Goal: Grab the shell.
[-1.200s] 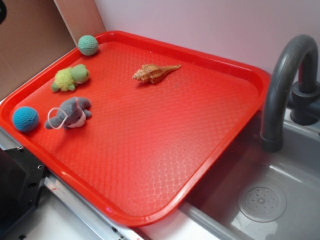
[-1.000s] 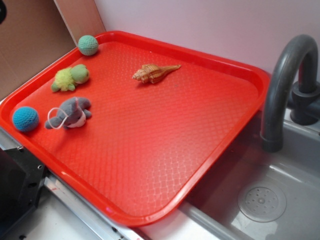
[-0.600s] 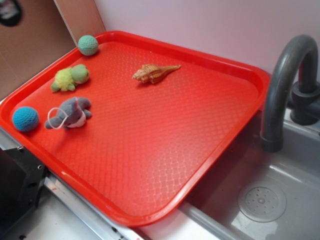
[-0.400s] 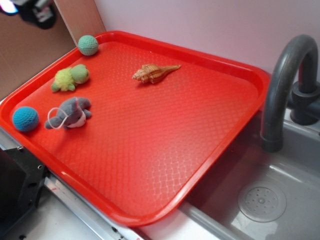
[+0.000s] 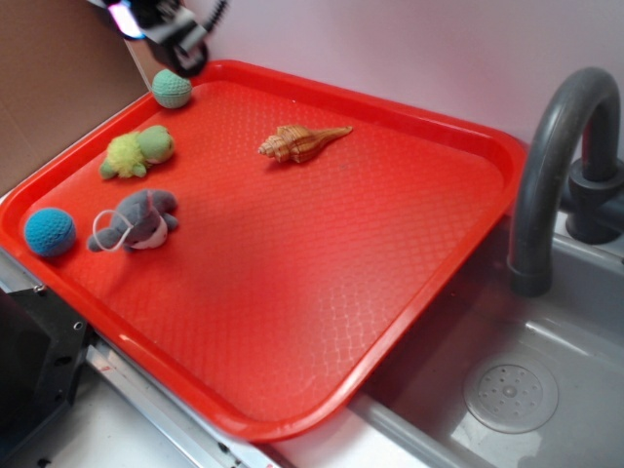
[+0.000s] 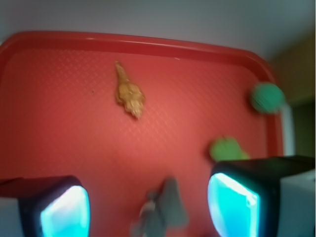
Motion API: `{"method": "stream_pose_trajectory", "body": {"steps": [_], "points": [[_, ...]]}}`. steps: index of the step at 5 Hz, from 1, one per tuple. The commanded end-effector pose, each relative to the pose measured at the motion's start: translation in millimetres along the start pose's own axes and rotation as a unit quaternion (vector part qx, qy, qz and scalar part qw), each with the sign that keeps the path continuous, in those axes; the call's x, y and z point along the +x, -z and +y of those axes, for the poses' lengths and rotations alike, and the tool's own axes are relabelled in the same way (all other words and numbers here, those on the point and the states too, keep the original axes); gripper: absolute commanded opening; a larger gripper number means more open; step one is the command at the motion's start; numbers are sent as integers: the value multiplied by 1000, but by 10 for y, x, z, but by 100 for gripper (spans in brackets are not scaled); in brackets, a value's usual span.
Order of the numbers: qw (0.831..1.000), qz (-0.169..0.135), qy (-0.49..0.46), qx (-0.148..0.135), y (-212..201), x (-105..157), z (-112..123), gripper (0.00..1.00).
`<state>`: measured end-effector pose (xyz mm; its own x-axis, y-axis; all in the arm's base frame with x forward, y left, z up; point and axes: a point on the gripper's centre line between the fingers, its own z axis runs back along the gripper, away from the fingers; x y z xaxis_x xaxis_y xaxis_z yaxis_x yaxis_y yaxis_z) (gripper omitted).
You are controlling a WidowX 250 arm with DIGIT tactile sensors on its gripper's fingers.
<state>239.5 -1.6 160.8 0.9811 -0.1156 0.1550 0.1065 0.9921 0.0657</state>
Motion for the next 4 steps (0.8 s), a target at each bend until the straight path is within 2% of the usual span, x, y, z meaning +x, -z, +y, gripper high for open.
{"method": "stream_pose_trajectory", "body": {"steps": [1, 2, 4], "points": [[998, -23, 46, -43, 396, 508, 97, 100], [998, -1, 61, -36, 625, 612, 61, 100], [990, 29, 108, -87, 945, 652, -93, 100]]}}
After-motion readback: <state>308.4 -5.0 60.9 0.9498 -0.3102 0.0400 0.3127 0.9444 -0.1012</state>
